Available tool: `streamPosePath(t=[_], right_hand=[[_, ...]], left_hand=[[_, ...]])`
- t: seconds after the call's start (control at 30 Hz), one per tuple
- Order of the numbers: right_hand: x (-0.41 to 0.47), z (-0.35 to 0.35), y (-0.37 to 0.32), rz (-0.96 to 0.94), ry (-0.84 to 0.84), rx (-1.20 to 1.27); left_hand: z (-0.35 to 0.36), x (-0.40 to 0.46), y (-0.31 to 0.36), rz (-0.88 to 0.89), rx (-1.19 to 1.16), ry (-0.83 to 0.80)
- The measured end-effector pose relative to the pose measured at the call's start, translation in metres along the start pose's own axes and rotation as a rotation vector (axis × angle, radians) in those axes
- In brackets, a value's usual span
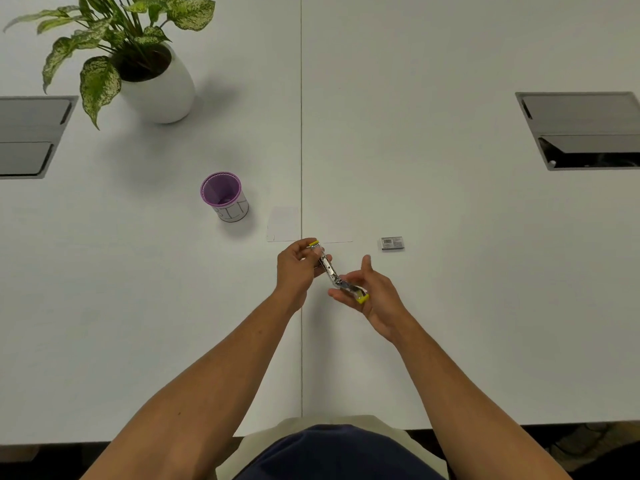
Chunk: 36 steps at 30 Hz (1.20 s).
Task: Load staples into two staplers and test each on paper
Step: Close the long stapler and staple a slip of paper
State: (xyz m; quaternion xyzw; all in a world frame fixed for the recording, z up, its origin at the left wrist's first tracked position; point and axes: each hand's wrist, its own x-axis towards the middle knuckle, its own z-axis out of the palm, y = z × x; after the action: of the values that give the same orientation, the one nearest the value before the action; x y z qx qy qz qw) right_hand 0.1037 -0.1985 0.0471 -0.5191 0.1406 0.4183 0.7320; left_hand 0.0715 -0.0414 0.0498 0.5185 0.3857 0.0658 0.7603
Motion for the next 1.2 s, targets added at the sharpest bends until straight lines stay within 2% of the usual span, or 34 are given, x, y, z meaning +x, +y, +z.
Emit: streamPosePath(t=[0.13, 0.23, 0.33, 0.43, 0.57, 0.67, 0.77, 0.9, 1.2], right_hand=[[0.002, 0.002, 0.0, -0.105, -0.018, -0.017], [0.004, 0.004, 0.001, -0.23, 0.019, -0.254], [0.006, 0.008, 0.004, -0.301, 0.127, -0.544], [0.008, 0.011, 0.004, -0.345, 0.21, -0.673], [0.01, 0.011, 0.007, -0.243, 0.076, -0.541], [0.008, 0.009, 0.007, -0.213, 0.027, -0.457], [0.009, 0.006, 0.005, -0.211, -0.006, -0.454], [0.01, 0.005, 0.006, -0.234, -0.026, -0.491], [0.014, 0.012, 0.015, -0.311, 0.06, -0.441]], left_hand=[[0.006, -0.002, -0.004, 0.013, 0.056, 0.008], [0.005, -0.004, -0.007, 0.01, 0.09, -0.012], [0.005, -0.007, -0.01, 0.0, 0.11, -0.062], [0.005, -0.009, -0.009, -0.03, 0.125, -0.122], [0.004, -0.007, -0.003, -0.081, 0.135, -0.185], [0.002, -0.009, 0.0, -0.163, 0.06, -0.289], [-0.001, -0.011, -0.003, -0.143, 0.044, -0.379], [-0.001, -0.011, -0.007, -0.058, 0.157, -0.314], [0.001, -0.01, -0.006, 0.014, 0.2, -0.272]])
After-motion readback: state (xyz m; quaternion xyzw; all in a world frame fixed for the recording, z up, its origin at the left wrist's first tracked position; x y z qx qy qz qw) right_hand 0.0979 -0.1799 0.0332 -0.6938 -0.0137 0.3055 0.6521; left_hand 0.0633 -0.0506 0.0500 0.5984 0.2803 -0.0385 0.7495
